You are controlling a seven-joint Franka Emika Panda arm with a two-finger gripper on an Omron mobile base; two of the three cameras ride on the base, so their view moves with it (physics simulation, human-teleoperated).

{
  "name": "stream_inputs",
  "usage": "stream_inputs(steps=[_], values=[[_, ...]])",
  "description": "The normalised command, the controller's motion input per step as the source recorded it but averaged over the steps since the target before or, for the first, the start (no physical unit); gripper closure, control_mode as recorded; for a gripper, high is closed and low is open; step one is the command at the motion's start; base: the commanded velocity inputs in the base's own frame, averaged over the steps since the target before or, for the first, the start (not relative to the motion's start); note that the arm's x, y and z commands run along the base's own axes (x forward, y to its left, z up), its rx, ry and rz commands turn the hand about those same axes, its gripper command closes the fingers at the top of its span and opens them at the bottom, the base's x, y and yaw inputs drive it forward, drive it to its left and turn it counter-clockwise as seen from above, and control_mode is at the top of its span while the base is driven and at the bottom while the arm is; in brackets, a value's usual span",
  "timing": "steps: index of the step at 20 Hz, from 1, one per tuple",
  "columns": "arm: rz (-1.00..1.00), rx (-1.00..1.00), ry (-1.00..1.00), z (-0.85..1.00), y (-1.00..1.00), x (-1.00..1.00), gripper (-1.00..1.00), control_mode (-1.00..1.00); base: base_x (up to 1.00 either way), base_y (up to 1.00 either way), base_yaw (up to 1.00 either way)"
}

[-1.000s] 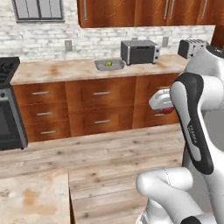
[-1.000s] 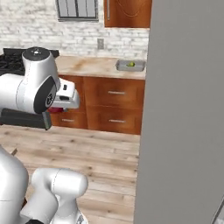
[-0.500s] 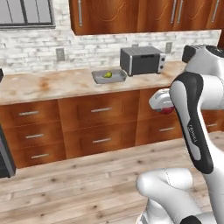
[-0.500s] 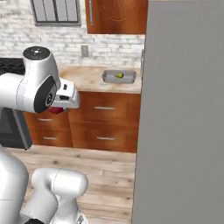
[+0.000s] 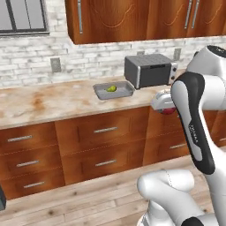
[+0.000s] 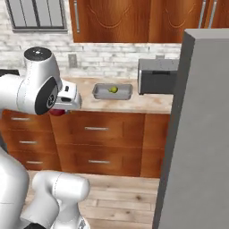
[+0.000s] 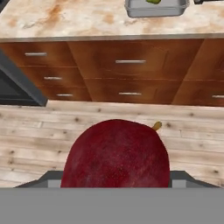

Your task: Pick up both pears from the fridge and place them inside the tupperware on the counter.

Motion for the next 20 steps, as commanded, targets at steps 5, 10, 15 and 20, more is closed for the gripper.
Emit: stream_inputs(steps=[5, 10, 15, 20], values=[[0.00, 0.00, 0.00, 0.00, 0.00, 0.00, 1.00, 1.00, 0.62, 0.14, -0.08], [0.00, 0.00, 0.00, 0.00, 0.00, 0.00, 1.00, 1.00, 0.56, 0.11, -0.06], [0.00, 0.00, 0.00, 0.00, 0.00, 0.00, 1.00, 1.00, 0.82, 0.14, -0.03], [0.00, 0.00, 0.00, 0.00, 0.00, 0.00, 1.00, 1.00, 0.84, 0.12, -0.02]])
